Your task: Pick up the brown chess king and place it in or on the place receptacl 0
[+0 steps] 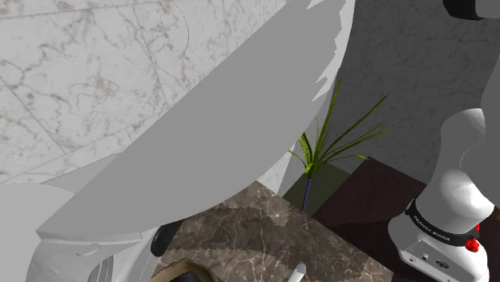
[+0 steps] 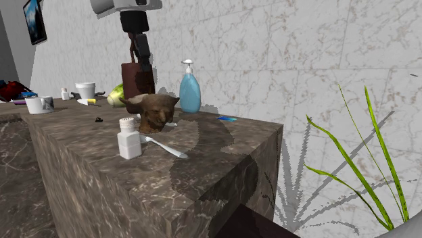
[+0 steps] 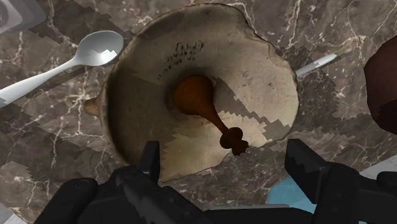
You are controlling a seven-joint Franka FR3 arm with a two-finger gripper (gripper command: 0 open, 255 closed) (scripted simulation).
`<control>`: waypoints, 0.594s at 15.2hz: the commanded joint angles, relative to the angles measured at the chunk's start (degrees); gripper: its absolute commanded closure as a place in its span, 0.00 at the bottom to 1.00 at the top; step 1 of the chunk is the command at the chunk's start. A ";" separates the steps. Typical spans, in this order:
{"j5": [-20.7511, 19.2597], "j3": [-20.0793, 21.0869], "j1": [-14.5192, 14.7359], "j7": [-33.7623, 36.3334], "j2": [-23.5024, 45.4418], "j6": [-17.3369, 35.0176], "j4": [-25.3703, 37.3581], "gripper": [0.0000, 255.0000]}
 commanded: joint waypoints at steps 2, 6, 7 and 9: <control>0.00 0.00 0.00 0.00 0.00 0.00 0.00 0.00; 1.82 0.78 0.25 -1.25 -1.86 -6.35 5.09 0.00; 1.82 0.78 0.25 -1.25 -1.86 -6.35 5.09 0.00; 1.82 0.78 0.25 -1.25 -1.86 -6.35 5.09 0.00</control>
